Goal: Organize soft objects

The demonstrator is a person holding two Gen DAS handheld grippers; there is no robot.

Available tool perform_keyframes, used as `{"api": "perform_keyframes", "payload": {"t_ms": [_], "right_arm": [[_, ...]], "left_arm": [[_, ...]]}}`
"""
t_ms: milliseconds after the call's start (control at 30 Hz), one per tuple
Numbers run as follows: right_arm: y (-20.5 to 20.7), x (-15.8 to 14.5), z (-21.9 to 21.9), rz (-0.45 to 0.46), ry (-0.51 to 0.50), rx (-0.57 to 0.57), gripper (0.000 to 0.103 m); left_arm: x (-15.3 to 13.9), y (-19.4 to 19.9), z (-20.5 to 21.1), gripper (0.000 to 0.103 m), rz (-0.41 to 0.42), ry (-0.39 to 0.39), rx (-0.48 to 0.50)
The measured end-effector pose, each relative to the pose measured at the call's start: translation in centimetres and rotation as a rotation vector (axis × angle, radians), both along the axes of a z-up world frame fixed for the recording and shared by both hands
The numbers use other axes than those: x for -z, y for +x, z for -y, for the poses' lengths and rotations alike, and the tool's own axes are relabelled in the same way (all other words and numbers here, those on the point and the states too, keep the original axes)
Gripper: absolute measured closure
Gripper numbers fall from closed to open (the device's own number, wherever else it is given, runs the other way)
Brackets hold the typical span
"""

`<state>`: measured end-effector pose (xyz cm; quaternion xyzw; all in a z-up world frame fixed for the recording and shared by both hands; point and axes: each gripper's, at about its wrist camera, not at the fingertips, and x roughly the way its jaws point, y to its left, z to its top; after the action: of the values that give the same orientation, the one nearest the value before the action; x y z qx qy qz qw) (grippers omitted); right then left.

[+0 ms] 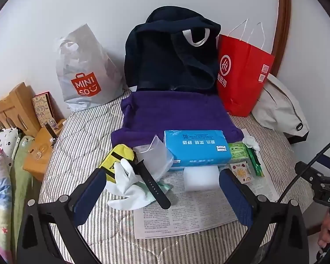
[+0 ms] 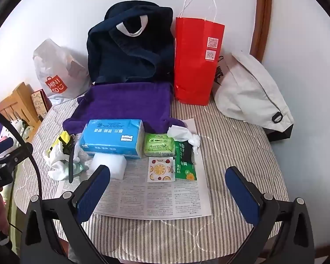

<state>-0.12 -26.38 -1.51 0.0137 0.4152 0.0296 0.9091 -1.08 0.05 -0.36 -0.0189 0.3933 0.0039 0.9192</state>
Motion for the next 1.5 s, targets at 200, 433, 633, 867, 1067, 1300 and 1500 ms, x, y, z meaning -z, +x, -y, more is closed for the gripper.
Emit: {"api": "perform_keyframes", "payload": {"t_ms": [200,433,633,867,1067,1300,1500], "right_arm": [[0.4,-0.2,0.1,-0.003,-0.005,-0.006,0.0],[0.3,-0.3,0.0,-0.004,-0.005,-0.002,0.0],[0.2,-0.3,0.1,-0.005,-0.007,0.0,0.0],[0.1,-0.4,0.0,0.001,-0.009,-0.004,0.0],[-0.1,-0.5,0.0,0.003,-0.007,-0.006,0.0],[-0.1,-0.8,0.0,0.004,-0.008,-0.001,0.0],[-0.2,-0.9,-0.1,0.007,-0.01,-0.004,0.0]], "left_arm": [[-0.1,0.9,0.5,0.0,-0.013,0.014,0.011],[-0.3,0.6,0.4,0.0,-0.006,0.024,0.012],[-0.3,0.4,0.3,0.0,-0.004,0.027,0.012],[-0.6,0.1,0.4,0.0,0.002,0.028,0.014],[-0.7,0.1,0.4,0.0,0.002,0.029,0.014],[-0.9,0.1,0.4,0.0,0.002,0.028,0.016],[-0.9,0.4,0.4,0.0,-0.004,0.024,0.024]]}}
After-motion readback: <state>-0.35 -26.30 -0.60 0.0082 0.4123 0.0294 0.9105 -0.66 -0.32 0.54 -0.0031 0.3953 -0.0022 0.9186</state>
